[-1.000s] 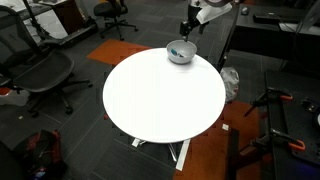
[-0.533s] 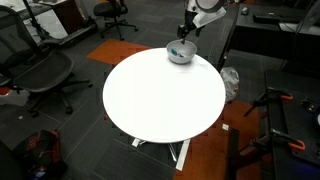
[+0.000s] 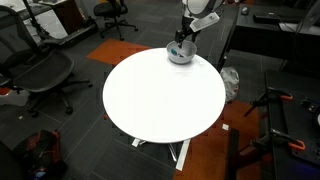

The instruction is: Take the pen out of the bowl, put it on the table then place it back in the bowl

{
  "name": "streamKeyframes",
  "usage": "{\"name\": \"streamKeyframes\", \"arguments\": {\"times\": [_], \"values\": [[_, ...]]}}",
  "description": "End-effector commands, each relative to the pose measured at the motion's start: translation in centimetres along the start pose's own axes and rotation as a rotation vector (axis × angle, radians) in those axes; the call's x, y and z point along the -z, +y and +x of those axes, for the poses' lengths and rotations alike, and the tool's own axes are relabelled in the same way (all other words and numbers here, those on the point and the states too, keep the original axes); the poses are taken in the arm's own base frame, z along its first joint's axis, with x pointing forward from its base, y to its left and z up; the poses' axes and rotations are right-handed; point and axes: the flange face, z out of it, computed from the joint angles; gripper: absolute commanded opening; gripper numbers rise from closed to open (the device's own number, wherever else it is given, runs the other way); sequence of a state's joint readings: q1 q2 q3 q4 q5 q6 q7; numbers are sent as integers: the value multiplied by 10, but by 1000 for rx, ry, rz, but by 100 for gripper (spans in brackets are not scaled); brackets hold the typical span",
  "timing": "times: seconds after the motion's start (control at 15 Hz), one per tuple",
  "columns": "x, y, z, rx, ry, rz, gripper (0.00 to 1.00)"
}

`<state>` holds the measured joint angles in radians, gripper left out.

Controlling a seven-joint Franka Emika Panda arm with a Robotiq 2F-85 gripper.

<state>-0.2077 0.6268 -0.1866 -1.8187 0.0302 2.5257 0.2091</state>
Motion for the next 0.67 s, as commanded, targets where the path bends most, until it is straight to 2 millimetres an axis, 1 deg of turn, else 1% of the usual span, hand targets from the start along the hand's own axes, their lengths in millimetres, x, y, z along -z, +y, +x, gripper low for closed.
{"name": "streamKeyframes", "arguments": {"times": [0.0, 0.6], "values": [[-10, -4, 13, 22, -4, 34, 100], [-38, -21, 27, 32, 0, 14, 100]]}}
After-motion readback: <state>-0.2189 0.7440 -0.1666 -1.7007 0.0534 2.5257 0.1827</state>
